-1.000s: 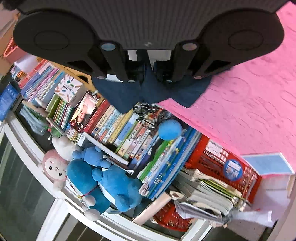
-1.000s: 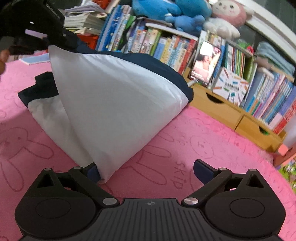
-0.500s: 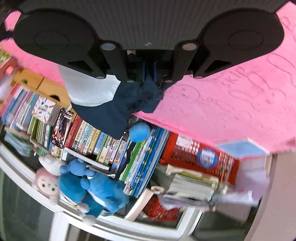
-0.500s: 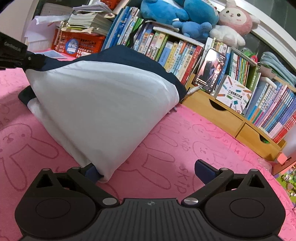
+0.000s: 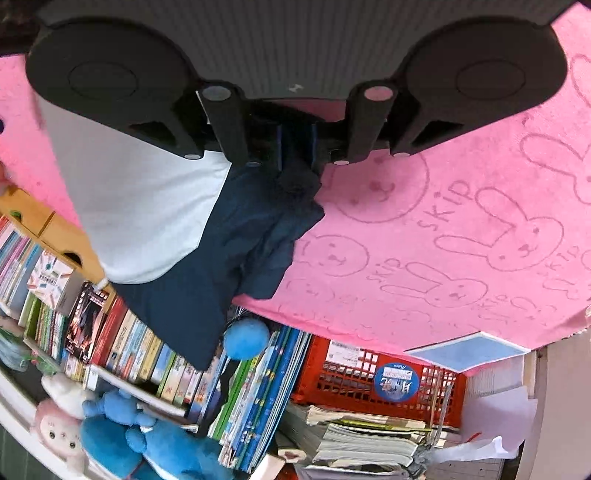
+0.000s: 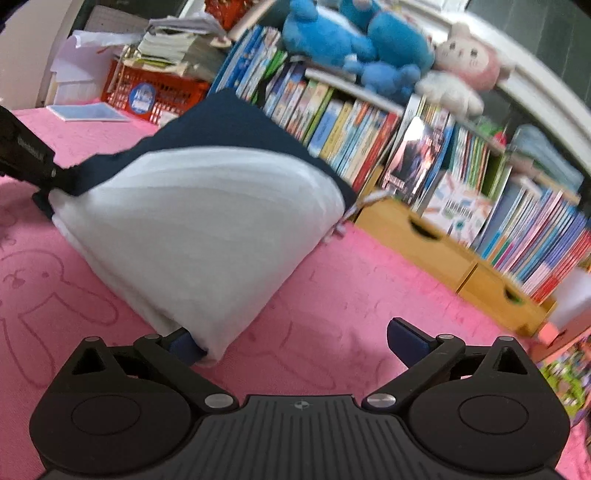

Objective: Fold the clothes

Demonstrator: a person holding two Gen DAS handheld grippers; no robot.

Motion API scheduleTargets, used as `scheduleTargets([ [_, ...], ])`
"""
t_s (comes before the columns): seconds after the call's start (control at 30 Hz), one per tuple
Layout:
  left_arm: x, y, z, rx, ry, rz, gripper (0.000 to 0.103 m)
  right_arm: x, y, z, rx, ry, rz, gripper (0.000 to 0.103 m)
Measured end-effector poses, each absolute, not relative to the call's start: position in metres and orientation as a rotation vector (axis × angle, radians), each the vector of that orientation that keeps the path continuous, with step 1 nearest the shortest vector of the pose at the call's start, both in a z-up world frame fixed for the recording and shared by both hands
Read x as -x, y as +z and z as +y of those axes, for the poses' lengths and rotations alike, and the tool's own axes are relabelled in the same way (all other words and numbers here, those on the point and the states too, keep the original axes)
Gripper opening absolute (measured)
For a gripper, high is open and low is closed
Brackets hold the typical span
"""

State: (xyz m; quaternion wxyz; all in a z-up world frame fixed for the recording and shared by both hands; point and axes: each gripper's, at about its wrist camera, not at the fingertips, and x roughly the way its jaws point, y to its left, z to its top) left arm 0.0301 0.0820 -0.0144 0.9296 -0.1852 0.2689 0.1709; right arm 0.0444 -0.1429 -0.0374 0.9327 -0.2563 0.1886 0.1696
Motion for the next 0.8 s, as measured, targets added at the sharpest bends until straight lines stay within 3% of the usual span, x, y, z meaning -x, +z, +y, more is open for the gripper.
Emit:
scheduleTargets([
  [0.13, -0.03, -0.013, 0.08, 0.354, 0.361, 0.56, 0.016, -0.055, -0.038, -0.127, 0.565, 0.37, 0.412, 0.083],
  [0.37, -0.022, -0.012, 0.076, 0.309, 0.317, 0.578, 0.023, -0.043, -0.023, -0.132, 0.748, 0.269, 0.257, 0.083],
  [0.57, -0.023, -0.011, 0.069, 0.269, 0.305, 0.591, 0.025, -0.053, -0.035, -0.147, 0.684, 0.28, 0.378, 0.083],
  [0.73, -0.024, -0.011, 0.069, 0.257, 0.288, 0.594, 0.03, -0.043, -0.023, -0.154, 0.699, 0.231, 0.326, 0.083],
  [0.77, -0.024, -0.011, 0.069, 0.253, 0.306, 0.598, 0.023, -0.042, -0.02, -0.157, 0.7, 0.213, 0.328, 0.082],
  [0.8, -0.024, -0.011, 0.071, 0.246, 0.359, 0.606, 0.003, -0.041, -0.017, -0.16, 0.701, 0.192, 0.328, 0.075],
])
